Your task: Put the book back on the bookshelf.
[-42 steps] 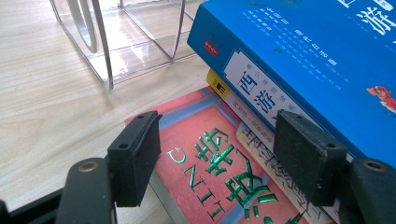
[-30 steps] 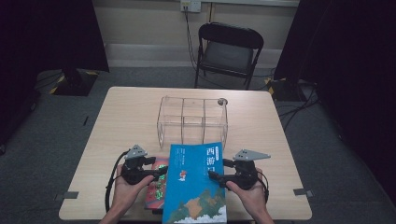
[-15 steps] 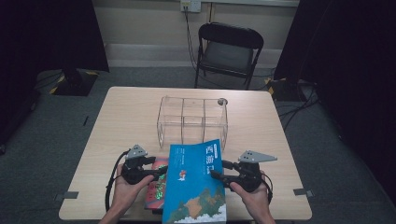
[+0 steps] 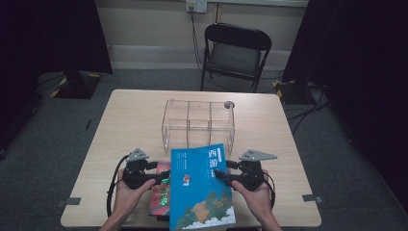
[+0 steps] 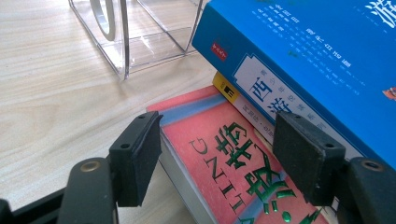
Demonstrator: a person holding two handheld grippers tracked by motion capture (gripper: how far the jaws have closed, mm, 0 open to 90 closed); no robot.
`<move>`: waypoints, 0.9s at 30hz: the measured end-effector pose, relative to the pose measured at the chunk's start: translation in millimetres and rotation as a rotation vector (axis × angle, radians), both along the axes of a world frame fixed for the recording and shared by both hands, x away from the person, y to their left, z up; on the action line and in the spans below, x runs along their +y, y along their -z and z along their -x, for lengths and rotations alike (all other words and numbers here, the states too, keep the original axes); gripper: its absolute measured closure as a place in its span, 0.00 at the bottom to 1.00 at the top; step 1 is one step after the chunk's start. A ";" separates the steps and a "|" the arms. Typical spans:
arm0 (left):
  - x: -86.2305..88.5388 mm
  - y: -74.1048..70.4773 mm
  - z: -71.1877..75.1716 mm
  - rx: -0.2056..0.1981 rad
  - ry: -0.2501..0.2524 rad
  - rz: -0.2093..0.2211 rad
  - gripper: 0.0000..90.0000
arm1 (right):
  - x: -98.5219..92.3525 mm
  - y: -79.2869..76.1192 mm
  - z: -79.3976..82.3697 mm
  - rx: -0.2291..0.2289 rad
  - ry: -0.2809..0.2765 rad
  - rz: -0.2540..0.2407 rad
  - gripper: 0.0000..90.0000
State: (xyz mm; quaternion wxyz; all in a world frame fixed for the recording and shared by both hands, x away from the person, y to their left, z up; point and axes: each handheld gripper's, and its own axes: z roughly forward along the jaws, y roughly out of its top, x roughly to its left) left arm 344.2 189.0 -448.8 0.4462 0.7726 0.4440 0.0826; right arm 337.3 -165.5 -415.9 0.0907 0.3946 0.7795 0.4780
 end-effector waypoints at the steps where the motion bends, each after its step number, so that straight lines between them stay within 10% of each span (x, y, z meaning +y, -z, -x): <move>1: -0.1 -0.1 0.1 -0.001 0.001 -0.001 0.36 | 1.3 -0.2 0.5 -0.004 0.007 0.014 0.38; 12: -0.5 -0.1 0.9 -0.003 0.002 -0.010 0.36 | 14.7 -0.7 5.8 -0.006 0.034 0.058 0.34; 17: 0.0 0.3 0.1 0.001 0.004 -0.005 0.36 | 4.2 -11.3 6.1 -0.012 0.007 -0.072 0.44; 27: -0.1 0.1 0.4 0.000 0.004 -0.008 0.36 | 4.3 -7.3 21.3 0.056 -0.085 -0.117 0.53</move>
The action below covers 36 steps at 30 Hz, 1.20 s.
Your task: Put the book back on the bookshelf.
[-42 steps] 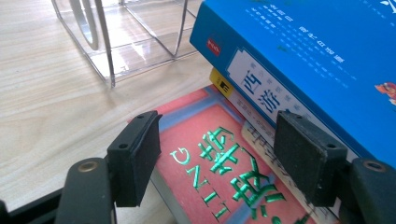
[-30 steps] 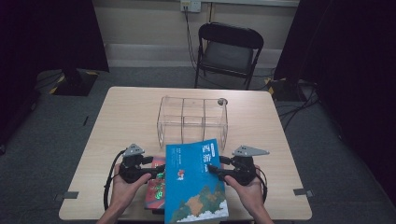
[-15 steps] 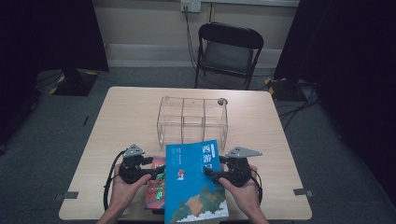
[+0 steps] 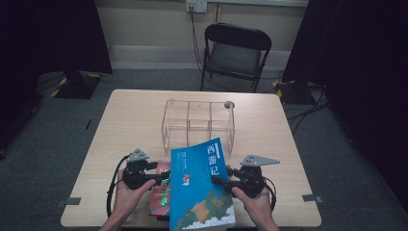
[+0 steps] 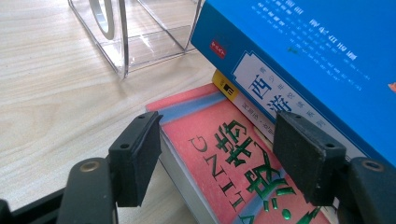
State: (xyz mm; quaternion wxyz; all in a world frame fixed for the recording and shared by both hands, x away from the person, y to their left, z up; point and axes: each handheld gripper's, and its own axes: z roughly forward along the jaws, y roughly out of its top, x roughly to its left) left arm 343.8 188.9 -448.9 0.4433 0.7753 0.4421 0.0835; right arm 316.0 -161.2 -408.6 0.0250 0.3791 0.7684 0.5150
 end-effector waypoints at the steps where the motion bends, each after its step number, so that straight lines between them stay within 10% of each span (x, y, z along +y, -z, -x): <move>1: 0.0 0.0 0.0 0.000 0.001 -0.001 0.36 | 2.2 0.6 1.1 0.003 0.001 0.016 0.51; 14: 0.4 0.5 -0.2 0.002 -0.002 0.005 0.35 | 23.4 5.0 -45.4 0.059 -0.094 0.013 0.46; 20: 6.2 -3.6 0.2 0.007 0.006 0.052 0.30 | 19.8 7.1 -43.3 0.087 -0.136 0.003 0.69; 27: 15.9 -25.9 2.6 -0.009 0.009 0.164 0.32 | 18.7 10.7 -47.9 0.123 -0.149 -0.042 0.68; 36: -5.0 -24.4 5.4 0.029 0.069 0.155 0.26 | 18.7 8.1 -48.6 0.140 -0.141 -0.079 0.88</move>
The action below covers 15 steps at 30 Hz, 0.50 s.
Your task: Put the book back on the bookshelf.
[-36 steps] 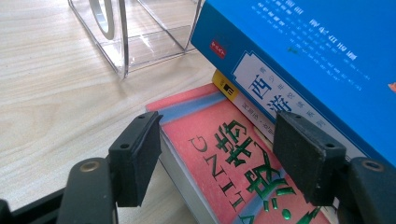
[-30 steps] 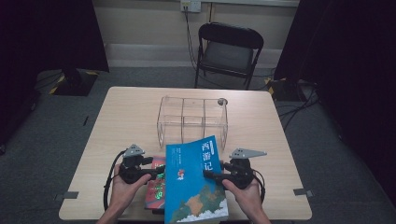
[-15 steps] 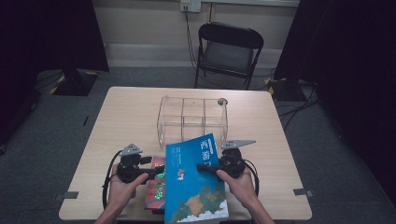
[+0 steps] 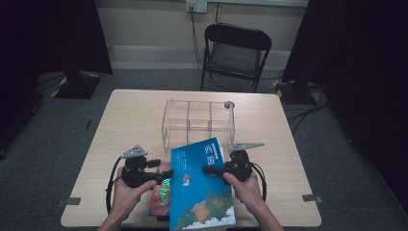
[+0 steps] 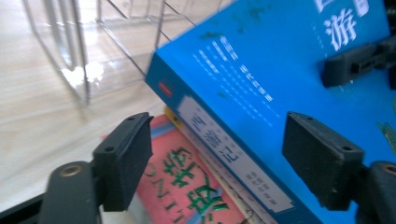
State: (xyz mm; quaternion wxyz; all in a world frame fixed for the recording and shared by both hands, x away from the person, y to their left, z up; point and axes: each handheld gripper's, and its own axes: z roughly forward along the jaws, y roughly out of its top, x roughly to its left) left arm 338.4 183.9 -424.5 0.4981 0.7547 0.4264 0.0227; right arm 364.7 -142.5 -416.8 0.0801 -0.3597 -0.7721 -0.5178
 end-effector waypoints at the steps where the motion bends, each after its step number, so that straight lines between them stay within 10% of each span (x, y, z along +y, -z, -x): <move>1: -0.4 -0.2 0.3 -0.002 0.006 -0.004 0.25 | 0.3 -0.8 1.0 -0.009 0.001 0.000 0.89; 15: -16.1 3.6 0.6 0.013 0.067 0.050 0.31 | -1.5 -14.9 12.4 -0.101 -0.001 -0.017 0.90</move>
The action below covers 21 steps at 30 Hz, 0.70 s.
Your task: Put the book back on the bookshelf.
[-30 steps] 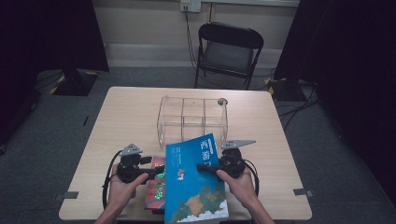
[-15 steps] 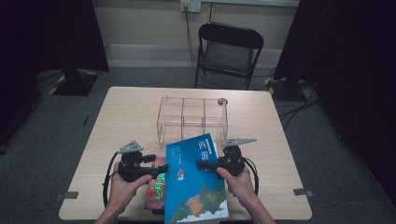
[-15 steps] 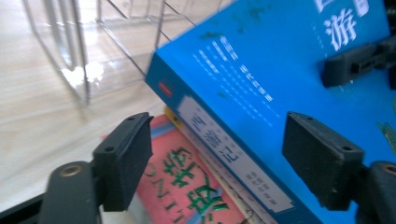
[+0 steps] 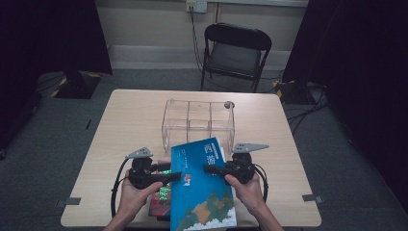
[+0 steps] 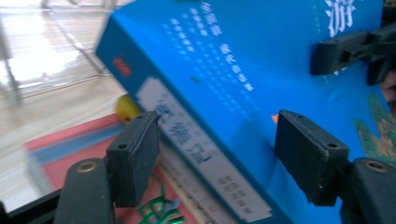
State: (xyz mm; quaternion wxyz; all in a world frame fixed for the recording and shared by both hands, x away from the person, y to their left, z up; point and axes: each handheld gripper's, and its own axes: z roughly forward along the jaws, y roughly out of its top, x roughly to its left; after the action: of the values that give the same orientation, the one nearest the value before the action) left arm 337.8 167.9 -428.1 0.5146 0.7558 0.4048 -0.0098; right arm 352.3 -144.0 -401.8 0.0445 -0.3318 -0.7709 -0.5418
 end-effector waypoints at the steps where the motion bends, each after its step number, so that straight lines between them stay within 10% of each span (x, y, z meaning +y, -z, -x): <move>1: -1.0 -1.0 1.4 -0.016 -0.006 -0.004 0.31 | 0.2 -0.7 0.4 0.000 0.002 0.001 0.90; 21: -6.4 6.8 -4.5 0.077 0.034 0.070 0.16 | 3.1 -16.7 12.4 -0.043 -0.021 0.004 0.93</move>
State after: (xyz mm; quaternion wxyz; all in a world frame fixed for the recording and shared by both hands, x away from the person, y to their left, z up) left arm 342.3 161.4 -434.9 0.5246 0.7431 0.4109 -0.0619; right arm 339.9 -140.9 -385.1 0.0329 -0.3124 -0.7762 -0.5467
